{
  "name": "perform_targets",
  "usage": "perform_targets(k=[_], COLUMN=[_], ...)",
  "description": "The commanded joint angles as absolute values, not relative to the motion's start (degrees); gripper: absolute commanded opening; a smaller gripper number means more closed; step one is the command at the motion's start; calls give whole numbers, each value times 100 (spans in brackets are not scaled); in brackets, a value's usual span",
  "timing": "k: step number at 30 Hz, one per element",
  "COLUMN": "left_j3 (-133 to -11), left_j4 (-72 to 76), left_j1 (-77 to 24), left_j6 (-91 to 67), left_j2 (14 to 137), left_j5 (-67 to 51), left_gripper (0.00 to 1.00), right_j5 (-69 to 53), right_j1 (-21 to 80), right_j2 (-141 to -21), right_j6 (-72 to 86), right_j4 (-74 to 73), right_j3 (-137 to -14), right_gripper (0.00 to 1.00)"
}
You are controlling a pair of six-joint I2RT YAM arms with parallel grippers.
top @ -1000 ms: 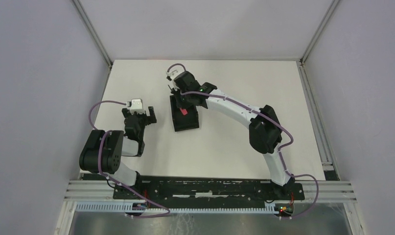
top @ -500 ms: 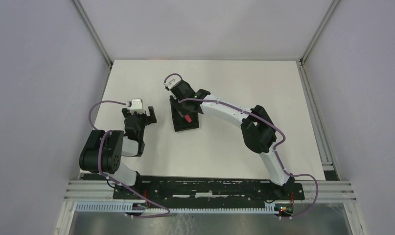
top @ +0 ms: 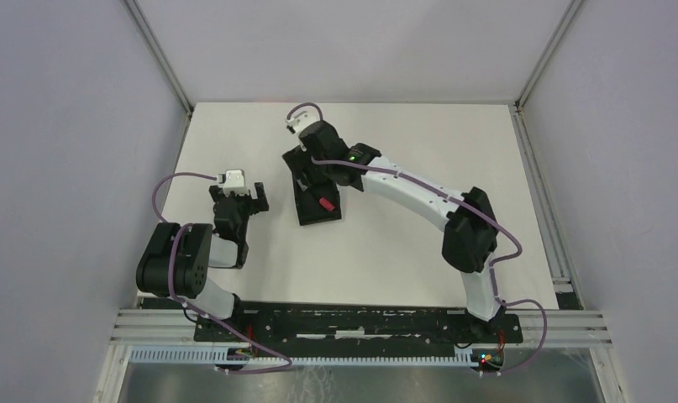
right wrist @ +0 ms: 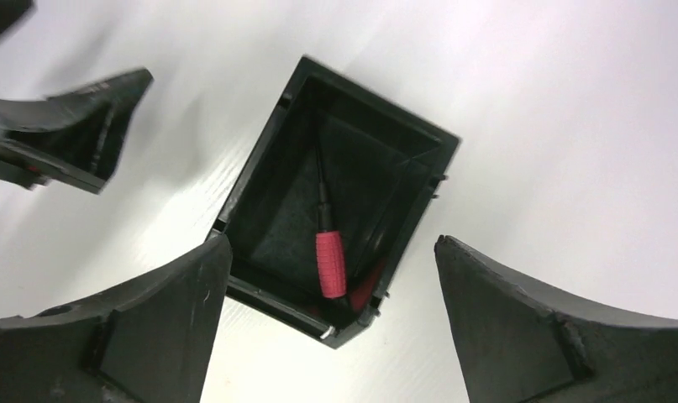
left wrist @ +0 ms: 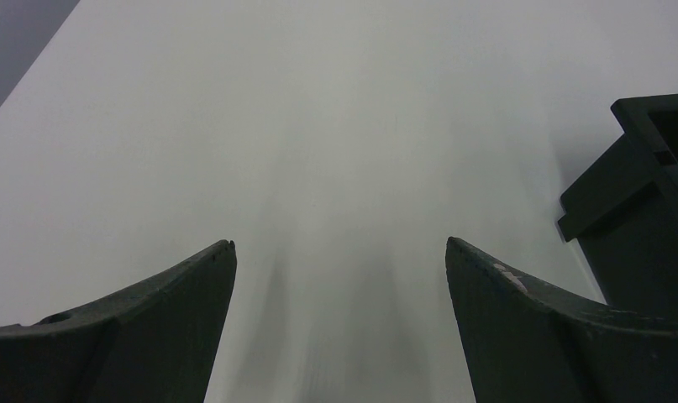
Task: Put the screwdriver in the bin
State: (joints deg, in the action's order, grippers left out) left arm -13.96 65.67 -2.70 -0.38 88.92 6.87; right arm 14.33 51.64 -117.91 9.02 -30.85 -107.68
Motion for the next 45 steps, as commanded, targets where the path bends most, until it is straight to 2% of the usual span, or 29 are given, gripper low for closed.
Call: perform_targets(k=[1, 9, 21, 26, 33, 45], left_j3=[-1424, -1424, -1424, -1424, -1424, -1447], left_j4=[6724, 6724, 6724, 6723, 6724, 6690], left_j1=[-255, -255, -251, -254, -254, -248], left_j6=[-124, -126, -126, -125, -126, -123], left_j2=[8815, 8815, 8815, 8815, 8817, 8831], left_j5=[641, 632, 641, 643, 638, 639], left_gripper=[100, 100, 100, 100, 100, 100], right_j5=[2015, 2813, 3174, 3356, 3420, 3453], right_j1=[5185, 4690, 3226, 2954, 2812, 2757], right_j2=[-10755, -9193, -6076, -5340, -4795, -4699], right_j6=[822, 352, 194, 115, 215, 219], right_j4=[-2761, -2117, 762, 1464, 2123, 2201], right_j3=[-10491, -8762, -3628, -2187, -1119, -963], right_gripper=[98, 98, 98, 98, 98, 98])
